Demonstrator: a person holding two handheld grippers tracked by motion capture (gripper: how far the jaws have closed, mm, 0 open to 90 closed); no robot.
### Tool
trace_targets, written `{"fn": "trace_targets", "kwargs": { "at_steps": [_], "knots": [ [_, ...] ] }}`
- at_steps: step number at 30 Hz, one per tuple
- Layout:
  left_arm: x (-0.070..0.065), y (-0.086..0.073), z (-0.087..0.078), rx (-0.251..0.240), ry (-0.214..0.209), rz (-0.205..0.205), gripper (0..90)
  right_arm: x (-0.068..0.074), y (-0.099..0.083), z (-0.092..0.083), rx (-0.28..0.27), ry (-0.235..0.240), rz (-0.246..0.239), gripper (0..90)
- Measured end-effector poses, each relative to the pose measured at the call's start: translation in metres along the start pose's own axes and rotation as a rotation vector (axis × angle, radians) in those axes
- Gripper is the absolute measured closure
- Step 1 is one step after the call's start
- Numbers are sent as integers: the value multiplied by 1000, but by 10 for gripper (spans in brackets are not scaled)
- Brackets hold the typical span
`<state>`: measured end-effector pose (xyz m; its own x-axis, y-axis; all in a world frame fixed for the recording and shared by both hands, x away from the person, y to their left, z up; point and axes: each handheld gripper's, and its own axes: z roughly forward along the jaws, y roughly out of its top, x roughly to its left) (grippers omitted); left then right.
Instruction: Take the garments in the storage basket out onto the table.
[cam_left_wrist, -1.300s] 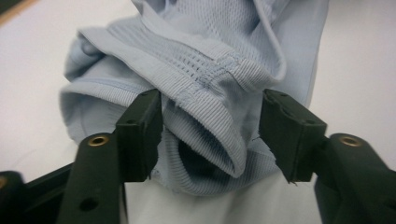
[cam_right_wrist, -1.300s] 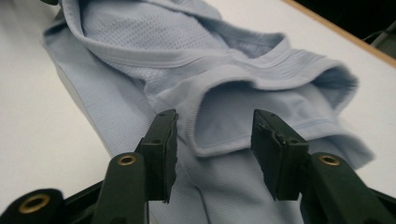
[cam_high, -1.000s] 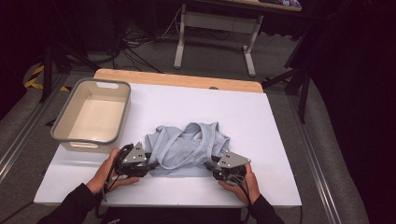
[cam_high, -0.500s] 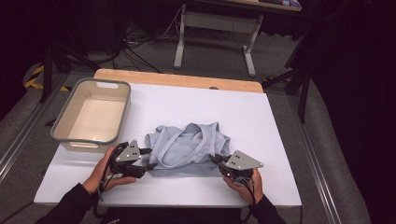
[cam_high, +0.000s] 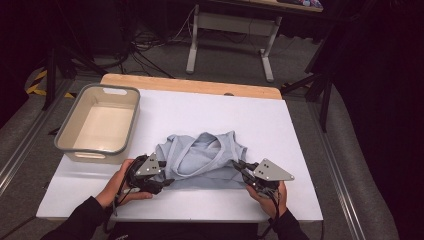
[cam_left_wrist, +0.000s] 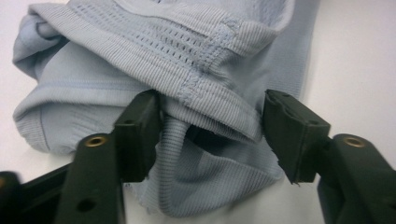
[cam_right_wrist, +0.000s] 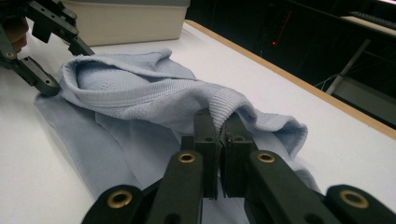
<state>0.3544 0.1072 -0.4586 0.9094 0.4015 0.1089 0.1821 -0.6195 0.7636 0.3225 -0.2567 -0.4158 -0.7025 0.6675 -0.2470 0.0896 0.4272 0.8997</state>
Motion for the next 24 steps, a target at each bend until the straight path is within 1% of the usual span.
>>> {"fn": "trace_targets", "kwargs": {
  "at_steps": [2, 5, 8, 9, 11, 13, 14, 16, 17, 19, 20, 22, 23, 24],
  "knots": [
    [-1, 1, 0, -5, 7, 6, 407, -1, -2, 1, 5, -4, 4, 865],
    [-3, 3, -3, -27, 16, 24, 445, -1, -3, 3, 12, -1, 13, 864],
    [-6, 7, -7, -49, 41, 59, 510, 1, -4, 5, 30, -10, -7, 861],
    [-7, 8, -9, -57, 44, 73, 516, 1, -4, 5, 33, -11, -9, 856],
    [-8, 11, -13, -85, 47, 79, 539, 1, -4, 5, 32, -15, -9, 852],
    [-10, 14, -14, -95, 51, 101, 562, 1, -3, 5, 27, -18, -8, 850],
    [-11, 16, -14, -105, 56, 104, 576, 1, -3, 5, 25, -15, -5, 846],
    [-9, 18, -14, -117, 41, 114, 633, 0, -2, 5, 16, -3, 17, 840],
    [-8, 20, -15, -124, 51, 121, 671, -1, -1, 5, 14, 0, 20, 837],
    [-5, 23, -14, -136, 46, 117, 762, -2, 0, 6, 7, 5, 33, 840],
    [-4, 25, -14, -141, 38, 112, 796, -3, 1, 6, 7, 3, 34, 845],
    [-1, 27, -14, -151, 40, 110, 859, -4, 2, 7, 5, 2, 32, 851],
    [0, 29, -15, -152, 45, 113, 866, -5, 4, 8, 1, 0, 33, 851],
    [1, 30, -16, -158, 55, 116, 869, -6, 5, 8, 0, -3, 23, 853]
  ]
}}
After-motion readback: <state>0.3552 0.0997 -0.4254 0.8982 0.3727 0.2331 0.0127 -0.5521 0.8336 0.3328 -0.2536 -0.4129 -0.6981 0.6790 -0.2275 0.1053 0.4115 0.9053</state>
